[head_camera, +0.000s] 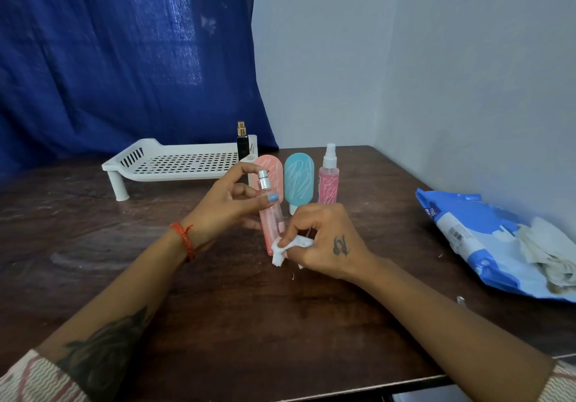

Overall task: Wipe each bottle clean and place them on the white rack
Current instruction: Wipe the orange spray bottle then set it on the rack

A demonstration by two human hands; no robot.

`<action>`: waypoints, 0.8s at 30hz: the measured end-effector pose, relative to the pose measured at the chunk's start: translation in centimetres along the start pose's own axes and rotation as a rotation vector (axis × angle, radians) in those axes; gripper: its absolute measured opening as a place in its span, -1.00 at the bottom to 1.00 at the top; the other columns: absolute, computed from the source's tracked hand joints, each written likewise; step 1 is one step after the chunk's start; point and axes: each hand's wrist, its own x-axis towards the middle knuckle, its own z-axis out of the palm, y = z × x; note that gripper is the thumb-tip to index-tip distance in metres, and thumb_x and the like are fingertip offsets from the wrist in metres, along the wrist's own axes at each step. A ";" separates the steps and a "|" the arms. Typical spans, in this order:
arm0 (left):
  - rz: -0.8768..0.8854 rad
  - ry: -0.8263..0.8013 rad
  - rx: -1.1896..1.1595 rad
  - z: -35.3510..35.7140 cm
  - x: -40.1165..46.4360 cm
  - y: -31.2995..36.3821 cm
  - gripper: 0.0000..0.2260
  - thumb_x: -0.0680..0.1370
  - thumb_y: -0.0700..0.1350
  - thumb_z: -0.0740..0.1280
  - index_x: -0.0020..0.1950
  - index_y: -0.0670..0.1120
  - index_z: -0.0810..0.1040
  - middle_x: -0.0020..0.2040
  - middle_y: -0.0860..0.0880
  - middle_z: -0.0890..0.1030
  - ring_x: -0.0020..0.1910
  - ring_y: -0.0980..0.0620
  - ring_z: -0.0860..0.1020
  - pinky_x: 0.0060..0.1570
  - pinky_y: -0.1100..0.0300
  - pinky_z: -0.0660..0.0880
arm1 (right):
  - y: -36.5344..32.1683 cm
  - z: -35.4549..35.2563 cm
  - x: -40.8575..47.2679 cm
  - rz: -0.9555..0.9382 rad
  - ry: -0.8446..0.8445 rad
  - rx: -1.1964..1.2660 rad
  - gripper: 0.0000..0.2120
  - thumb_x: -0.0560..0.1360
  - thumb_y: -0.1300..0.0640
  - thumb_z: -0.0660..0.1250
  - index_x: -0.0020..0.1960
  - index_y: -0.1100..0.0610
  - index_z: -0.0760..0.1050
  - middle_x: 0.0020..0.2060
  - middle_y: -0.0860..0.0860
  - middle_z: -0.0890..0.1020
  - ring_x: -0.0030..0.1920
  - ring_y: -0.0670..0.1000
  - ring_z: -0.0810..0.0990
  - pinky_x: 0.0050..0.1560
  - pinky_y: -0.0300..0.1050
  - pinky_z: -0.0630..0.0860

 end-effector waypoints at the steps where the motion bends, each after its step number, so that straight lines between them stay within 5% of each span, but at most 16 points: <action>1: 0.000 -0.001 -0.009 0.0 0.0 0.0 -0.62 0.45 -0.22 0.39 0.21 -0.03 0.38 -0.15 -0.08 0.61 -0.17 0.01 0.68 -0.25 0.12 0.63 | 0.1 0.0 0.0 0.005 0.028 -0.011 -0.91 0.28 0.21 0.45 -0.21 0.13 0.67 -0.31 -0.14 0.60 -0.31 -0.28 0.51 -0.26 -0.49 0.39; 6: 0.006 0.008 -0.027 0.3 -0.1 0.0 -0.67 0.44 -0.22 0.40 0.13 0.02 0.40 -0.19 -0.05 0.60 -0.25 0.05 0.67 -0.33 0.17 0.60 | 0.1 0.3 0.2 -0.079 0.275 -0.085 -0.88 0.34 0.23 0.49 -0.12 0.17 0.65 -0.21 -0.01 0.66 -0.20 -0.26 0.52 -0.16 -0.44 0.43; 14: 0.017 0.041 0.004 0.3 -0.1 0.0 -0.69 0.45 -0.20 0.41 0.10 0.01 0.39 -0.23 -0.03 0.61 -0.26 0.06 0.66 -0.34 0.14 0.61 | -0.4 0.8 -0.1 -0.189 0.029 -0.147 -0.90 0.35 0.18 0.48 -0.13 0.13 0.67 -0.21 0.02 0.63 -0.20 -0.08 0.57 -0.24 -0.14 0.54; 21: 0.020 0.051 -0.012 0.4 -0.3 0.0 -0.72 0.46 -0.21 0.40 0.07 0.00 0.39 -0.20 -0.08 0.62 -0.23 0.00 0.67 -0.33 0.09 0.61 | -0.3 -0.1 -0.1 -0.158 -0.075 -0.154 -0.93 0.28 0.20 0.51 -0.24 0.09 0.67 -0.28 -0.06 0.64 -0.28 -0.14 0.55 -0.28 -0.31 0.49; 24: 0.023 0.063 -0.001 0.5 -0.3 0.0 -0.73 0.47 -0.20 0.38 0.06 0.01 0.38 -0.16 -0.11 0.62 -0.23 0.00 0.68 -0.32 0.09 0.62 | -0.1 -0.5 0.1 -0.150 0.072 -0.139 -0.94 0.29 0.24 0.46 -0.23 0.15 0.65 -0.27 -0.01 0.64 -0.27 -0.18 0.53 -0.24 -0.40 0.45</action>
